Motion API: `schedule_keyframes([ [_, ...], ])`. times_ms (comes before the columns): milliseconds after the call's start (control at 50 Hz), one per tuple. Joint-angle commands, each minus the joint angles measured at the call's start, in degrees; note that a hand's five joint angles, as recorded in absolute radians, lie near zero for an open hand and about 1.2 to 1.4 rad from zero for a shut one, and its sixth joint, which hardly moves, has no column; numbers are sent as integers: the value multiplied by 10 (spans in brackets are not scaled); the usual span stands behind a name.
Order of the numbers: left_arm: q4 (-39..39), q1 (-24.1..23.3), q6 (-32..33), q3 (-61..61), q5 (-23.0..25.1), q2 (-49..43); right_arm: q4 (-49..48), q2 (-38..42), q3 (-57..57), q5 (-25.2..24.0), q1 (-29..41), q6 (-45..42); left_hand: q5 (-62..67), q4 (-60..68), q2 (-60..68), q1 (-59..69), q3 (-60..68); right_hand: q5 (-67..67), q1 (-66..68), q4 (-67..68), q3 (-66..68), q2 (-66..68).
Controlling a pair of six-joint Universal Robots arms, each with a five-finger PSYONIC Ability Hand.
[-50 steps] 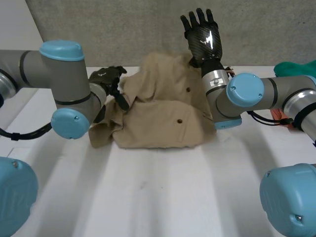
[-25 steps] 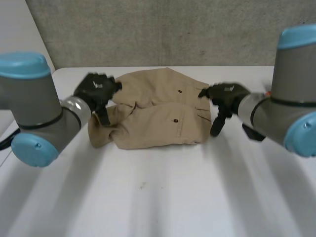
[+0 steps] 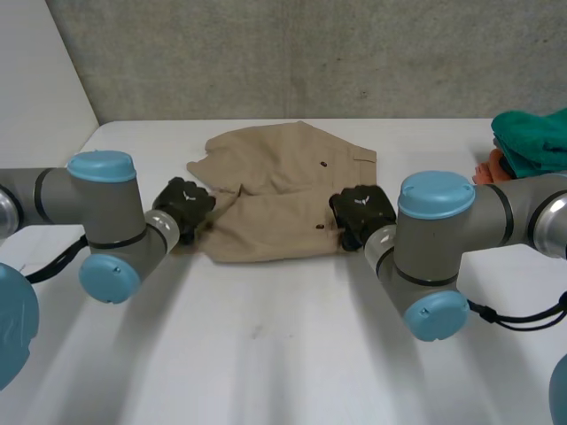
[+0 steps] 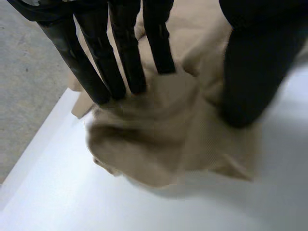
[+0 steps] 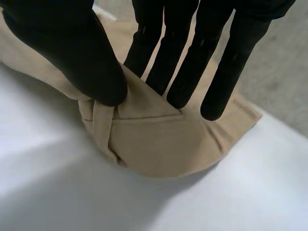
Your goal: Fold the laundry.
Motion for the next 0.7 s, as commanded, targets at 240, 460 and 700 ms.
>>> schedule_keyframes([
  [240, 25, -7, -86, -61, -17, 232, 100, -167, -60, -18, -40, -14, 313, 307, 295, 287, 310, 135, 170, 118, 129, 125],
  [460, 18, -5, -263, 5, 14, 468, 154, -240, -236, -38, -67, 38, 313, 307, 295, 287, 310, 135, 170, 118, 129, 125],
  [700, -75, -2, -304, 204, -12, 321, 153, -167, -367, -25, -67, 82, 313, 307, 295, 287, 310, 135, 170, 118, 129, 125],
])
